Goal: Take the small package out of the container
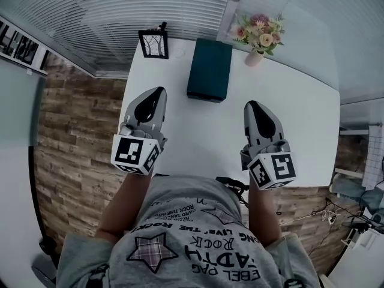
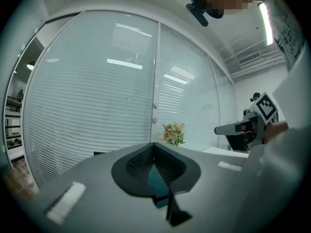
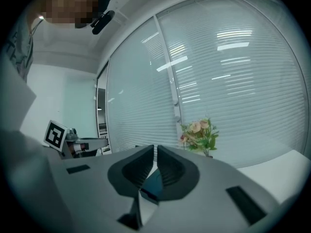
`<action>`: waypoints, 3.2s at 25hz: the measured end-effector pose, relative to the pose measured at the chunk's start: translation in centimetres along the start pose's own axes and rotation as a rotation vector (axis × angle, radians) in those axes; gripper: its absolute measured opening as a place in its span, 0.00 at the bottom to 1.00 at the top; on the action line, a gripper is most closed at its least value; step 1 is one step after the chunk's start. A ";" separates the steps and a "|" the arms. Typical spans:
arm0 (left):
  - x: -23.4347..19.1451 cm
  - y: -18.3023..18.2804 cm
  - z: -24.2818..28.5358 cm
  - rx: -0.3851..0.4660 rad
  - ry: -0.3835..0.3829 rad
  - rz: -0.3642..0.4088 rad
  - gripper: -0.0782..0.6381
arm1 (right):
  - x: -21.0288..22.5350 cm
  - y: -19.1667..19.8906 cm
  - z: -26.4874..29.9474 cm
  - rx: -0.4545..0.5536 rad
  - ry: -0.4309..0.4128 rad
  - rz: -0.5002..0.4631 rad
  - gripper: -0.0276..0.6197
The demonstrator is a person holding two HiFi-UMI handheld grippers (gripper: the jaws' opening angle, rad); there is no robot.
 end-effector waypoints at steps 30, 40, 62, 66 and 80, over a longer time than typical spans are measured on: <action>1.0 12.2 5.6 -0.273 0.202 0.014 0.13 | 1.8 11.9 6.5 -0.325 -0.065 0.096 0.26; 2.0 16.6 7.0 -0.379 0.239 0.029 0.20 | 3.2 16.3 7.8 -0.434 -0.037 0.095 0.26; 3.7 22.3 9.1 -0.478 0.278 0.096 0.22 | 4.6 22.8 9.3 -0.556 -0.028 0.117 0.26; 3.9 22.6 9.2 -0.491 0.275 0.086 0.22 | 4.5 23.0 9.7 -0.556 -0.033 0.113 0.25; 3.7 22.7 9.7 -0.510 0.256 0.064 0.21 | 4.8 22.9 9.9 -0.554 -0.004 0.125 0.14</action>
Point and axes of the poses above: the fingertips, and each gripper's own axes: z forward along the fingers, x to its right, y out of its underside, the point moved 4 cm from there along -z, backward along the fingers, and after that the axes turned 9 degrees about -y, right-handed, at the moved point
